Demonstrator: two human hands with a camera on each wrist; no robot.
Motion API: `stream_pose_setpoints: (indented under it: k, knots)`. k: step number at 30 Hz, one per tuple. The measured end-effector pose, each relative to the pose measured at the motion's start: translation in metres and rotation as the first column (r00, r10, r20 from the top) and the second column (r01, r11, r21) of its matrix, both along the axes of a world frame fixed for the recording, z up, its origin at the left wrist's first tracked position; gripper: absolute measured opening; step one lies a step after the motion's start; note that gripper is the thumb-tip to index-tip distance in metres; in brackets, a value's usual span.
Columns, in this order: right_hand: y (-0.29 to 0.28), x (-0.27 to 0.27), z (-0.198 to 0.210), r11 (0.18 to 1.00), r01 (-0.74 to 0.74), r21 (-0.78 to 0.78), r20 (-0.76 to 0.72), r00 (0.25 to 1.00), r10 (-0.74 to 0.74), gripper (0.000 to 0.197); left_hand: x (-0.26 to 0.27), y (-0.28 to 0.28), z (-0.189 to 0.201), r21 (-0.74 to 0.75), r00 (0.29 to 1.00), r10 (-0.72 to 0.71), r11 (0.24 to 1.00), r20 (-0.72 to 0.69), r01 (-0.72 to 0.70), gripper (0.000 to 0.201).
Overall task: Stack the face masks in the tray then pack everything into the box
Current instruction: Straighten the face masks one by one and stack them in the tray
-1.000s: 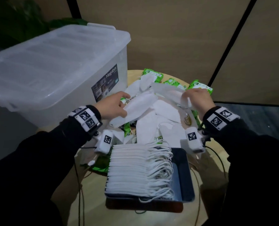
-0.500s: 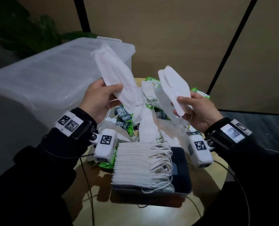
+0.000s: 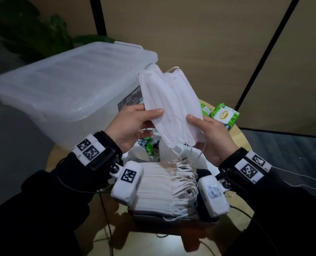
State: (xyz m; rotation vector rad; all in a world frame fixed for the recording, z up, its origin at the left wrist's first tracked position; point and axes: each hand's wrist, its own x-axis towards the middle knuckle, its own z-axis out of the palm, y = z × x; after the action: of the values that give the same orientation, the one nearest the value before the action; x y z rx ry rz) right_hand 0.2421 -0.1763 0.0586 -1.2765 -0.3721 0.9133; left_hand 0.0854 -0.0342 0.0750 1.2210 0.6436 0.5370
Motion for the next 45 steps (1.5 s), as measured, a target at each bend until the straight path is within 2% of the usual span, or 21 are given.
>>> stream_pose_setpoints:
  k: [6,9,12,14,19,20,24,25,27,29,31,33,36,38,40,41,43,45]
  knots:
    - [0.003,-0.005,-0.006,0.999,-0.049,-0.021,0.052,0.997,0.05,0.028,0.003,0.002,-0.01,-0.003,0.999,0.034,0.999,-0.003,-0.034,0.012]
    - [0.002,-0.006,-0.008,0.99,-0.137,-0.023,0.102,0.985,0.139,0.028,0.008,-0.007,-0.016,0.039,1.0,0.009,0.999,-0.03,-0.008,0.028]
    - [-0.001,-0.007,-0.008,0.976,-0.218,-0.02,0.136,0.966,0.219,0.028,0.013,-0.014,-0.024,0.009,0.998,0.034,0.999,-0.05,-0.033,0.045]
    - [-0.003,-0.005,-0.009,0.973,-0.228,-0.045,0.15,0.961,0.232,0.024,0.015,-0.014,-0.027,0.005,0.996,0.043,0.999,-0.073,-0.043,0.048]
    - [-0.006,0.0,-0.009,0.933,-0.307,-0.189,0.187,0.921,0.341,0.022,0.016,-0.013,-0.029,0.046,0.996,0.01,0.999,-0.088,-0.005,0.027]
    - [-0.007,-0.001,-0.008,0.932,-0.306,-0.192,0.188,0.921,0.341,0.025,0.016,-0.013,-0.028,0.05,0.996,0.018,0.999,-0.085,-0.014,0.025]
    - [-0.006,0.0,-0.009,0.949,-0.301,-0.097,0.102,0.945,0.31,0.063,0.013,-0.004,-0.026,0.011,0.991,0.122,0.993,-0.062,-0.121,0.026]
    - [-0.005,0.004,-0.012,0.961,-0.26,-0.096,0.141,0.952,0.272,0.059,0.013,-0.001,-0.025,-0.013,0.989,0.144,0.989,-0.044,-0.145,0.026]
    - [-0.005,0.008,-0.015,0.981,-0.158,-0.113,0.259,0.949,0.183,0.029,0.012,0.003,-0.024,-0.074,0.986,0.167,0.983,0.011,-0.166,0.028]
    - [-0.005,0.012,-0.016,0.984,-0.123,-0.126,0.276,0.949,0.154,0.01,0.011,0.006,-0.021,-0.115,0.983,0.175,0.979,0.063,-0.167,0.033]
    - [-0.005,0.017,-0.011,0.987,-0.099,-0.129,0.194,0.973,0.123,0.007,0.011,0.011,-0.016,-0.136,0.972,0.204,0.973,0.116,-0.188,0.035]
    - [-0.005,0.027,-0.005,0.999,-0.032,-0.038,-0.018,0.999,0.032,0.016,0.009,0.017,-0.011,-0.17,0.951,0.262,0.957,0.166,-0.234,0.037]
    - [-0.01,0.041,0.007,0.959,0.143,0.244,-0.347,0.937,-0.051,0.011,0.006,0.023,-0.008,-0.209,0.93,0.302,0.943,0.209,-0.259,0.037]
    - [-0.014,0.044,0.01,0.934,0.138,0.331,-0.416,0.909,0.013,0.017,0.007,0.021,-0.008,-0.228,0.931,0.288,0.944,0.223,-0.237,0.031]
    - [-0.014,0.042,0.01,0.96,-0.007,0.28,-0.357,0.928,0.11,0.031,0.009,0.018,-0.007,-0.261,0.934,0.272,0.942,0.232,-0.209,0.031]
    - [-0.013,0.04,0.008,0.978,-0.072,0.195,-0.261,0.958,0.122,0.035,0.009,0.017,-0.007,-0.278,0.935,0.26,0.942,0.24,-0.191,0.034]
    - [-0.012,0.036,0.004,0.992,-0.126,-0.001,0.018,0.992,0.126,0.03,0.008,0.014,-0.006,-0.269,0.94,0.235,0.949,0.247,-0.166,0.039]
    - [-0.012,0.031,0.001,0.979,-0.176,-0.1,0.215,0.957,0.194,0.035,0.008,0.008,-0.006,-0.177,0.958,0.193,0.972,0.214,-0.157,0.041]
